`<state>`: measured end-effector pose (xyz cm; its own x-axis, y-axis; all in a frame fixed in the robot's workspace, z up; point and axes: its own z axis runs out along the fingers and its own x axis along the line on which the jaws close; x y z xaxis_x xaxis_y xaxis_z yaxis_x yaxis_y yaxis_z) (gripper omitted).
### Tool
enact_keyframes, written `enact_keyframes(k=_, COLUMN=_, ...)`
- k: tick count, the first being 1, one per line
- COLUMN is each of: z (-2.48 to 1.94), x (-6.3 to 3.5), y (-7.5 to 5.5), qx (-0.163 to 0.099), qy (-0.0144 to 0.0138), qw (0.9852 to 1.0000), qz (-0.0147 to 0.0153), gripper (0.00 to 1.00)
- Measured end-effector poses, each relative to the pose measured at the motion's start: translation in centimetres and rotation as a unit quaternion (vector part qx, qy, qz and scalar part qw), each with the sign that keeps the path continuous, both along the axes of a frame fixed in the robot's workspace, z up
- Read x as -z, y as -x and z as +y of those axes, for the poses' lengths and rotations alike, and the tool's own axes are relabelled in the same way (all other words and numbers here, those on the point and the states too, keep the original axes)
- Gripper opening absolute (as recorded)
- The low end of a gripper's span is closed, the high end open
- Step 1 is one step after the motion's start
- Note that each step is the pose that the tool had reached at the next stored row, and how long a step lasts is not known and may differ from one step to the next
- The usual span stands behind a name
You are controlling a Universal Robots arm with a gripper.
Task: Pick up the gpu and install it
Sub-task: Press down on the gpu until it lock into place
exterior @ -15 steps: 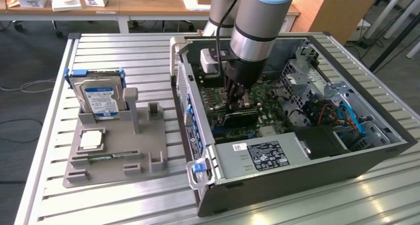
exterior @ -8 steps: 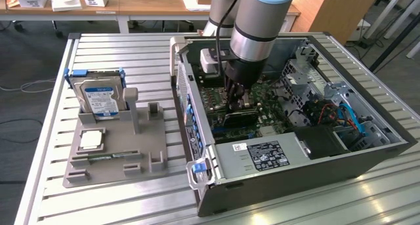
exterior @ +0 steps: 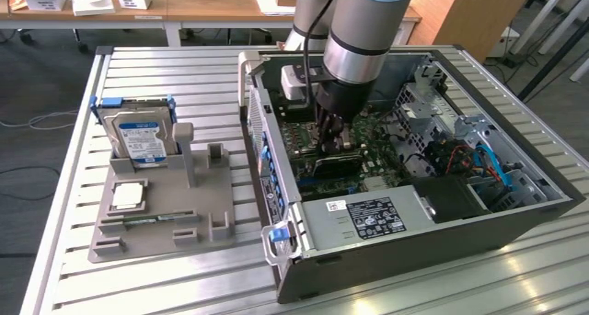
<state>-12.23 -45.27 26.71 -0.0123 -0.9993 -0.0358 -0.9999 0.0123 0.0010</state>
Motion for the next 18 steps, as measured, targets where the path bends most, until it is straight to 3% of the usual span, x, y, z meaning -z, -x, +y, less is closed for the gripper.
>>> enact_keyframes(k=18, z=0.00, x=-0.74, y=0.00, qx=0.000, qy=0.0000, qw=1.0000, qz=0.0000, gripper=0.11)
